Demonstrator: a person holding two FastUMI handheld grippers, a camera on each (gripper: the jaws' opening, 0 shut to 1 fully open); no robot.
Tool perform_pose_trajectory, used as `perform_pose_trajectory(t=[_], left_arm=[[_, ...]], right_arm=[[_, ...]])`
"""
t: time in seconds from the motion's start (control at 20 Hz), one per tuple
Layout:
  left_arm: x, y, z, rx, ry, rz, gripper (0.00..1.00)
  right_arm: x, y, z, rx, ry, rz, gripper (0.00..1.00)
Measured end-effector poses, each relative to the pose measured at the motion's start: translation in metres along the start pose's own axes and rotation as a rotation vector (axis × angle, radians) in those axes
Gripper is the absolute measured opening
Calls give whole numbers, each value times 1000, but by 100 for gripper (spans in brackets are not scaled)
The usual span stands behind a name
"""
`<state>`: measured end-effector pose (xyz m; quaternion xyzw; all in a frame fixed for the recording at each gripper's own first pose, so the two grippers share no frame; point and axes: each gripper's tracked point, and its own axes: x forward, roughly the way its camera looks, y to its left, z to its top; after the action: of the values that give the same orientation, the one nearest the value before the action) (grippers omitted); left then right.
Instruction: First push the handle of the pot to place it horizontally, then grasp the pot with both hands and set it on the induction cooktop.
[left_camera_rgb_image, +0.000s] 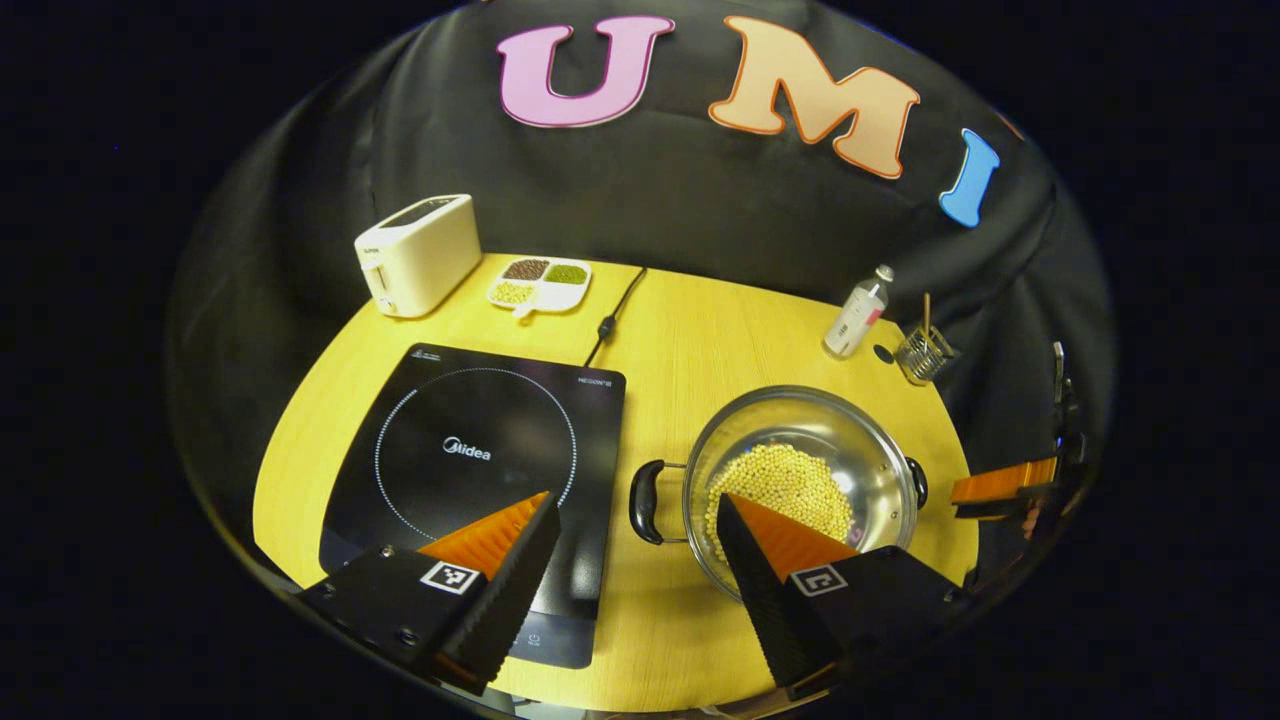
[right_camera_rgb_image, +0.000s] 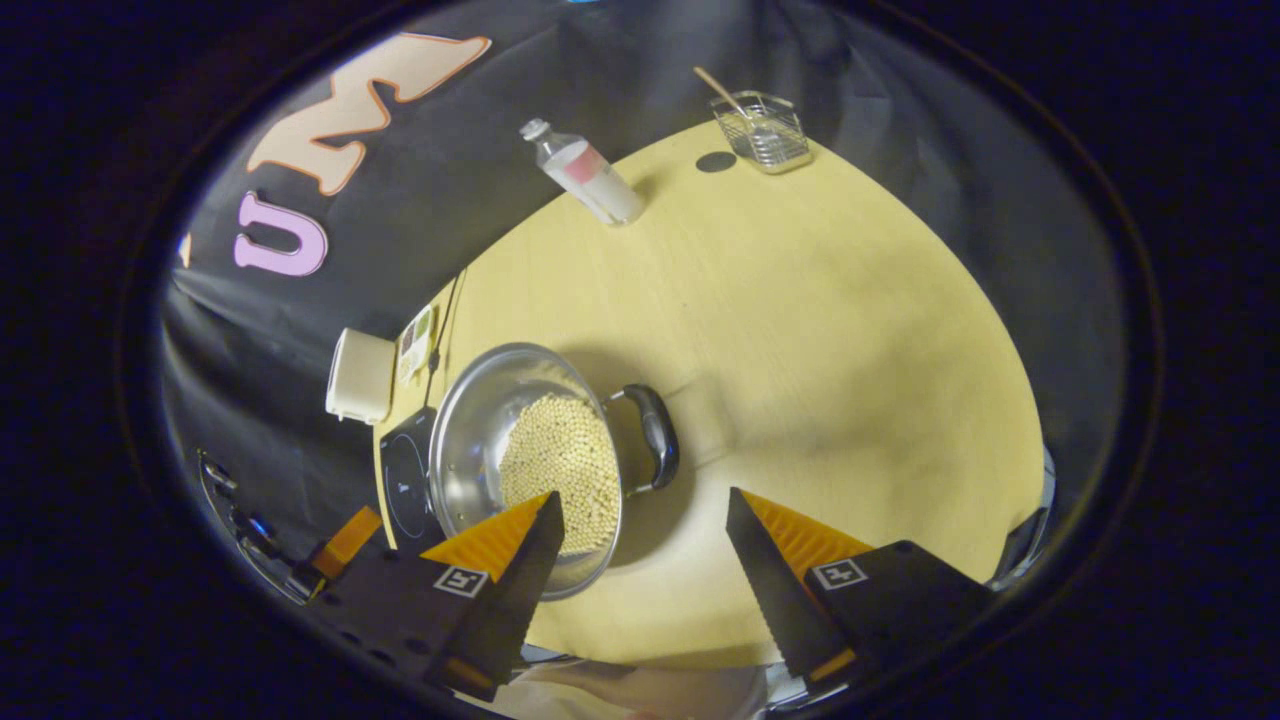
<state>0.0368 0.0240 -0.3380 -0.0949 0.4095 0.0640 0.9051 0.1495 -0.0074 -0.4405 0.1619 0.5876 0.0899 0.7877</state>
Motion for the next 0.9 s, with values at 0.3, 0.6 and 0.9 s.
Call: perform_pose_trajectory(t=[0.3,0.6,0.9], left_arm=[[21,-14,-17,-26,176,-98,96],[49,-22,-26,-26,309,-145,96],[73,-25,-34,-21,406,-161,95]], right_arm=[[16,7,12,-49,38,43,100],[46,9,3,-97,144,81,94],[66,3,-5,-121,222,92,99]])
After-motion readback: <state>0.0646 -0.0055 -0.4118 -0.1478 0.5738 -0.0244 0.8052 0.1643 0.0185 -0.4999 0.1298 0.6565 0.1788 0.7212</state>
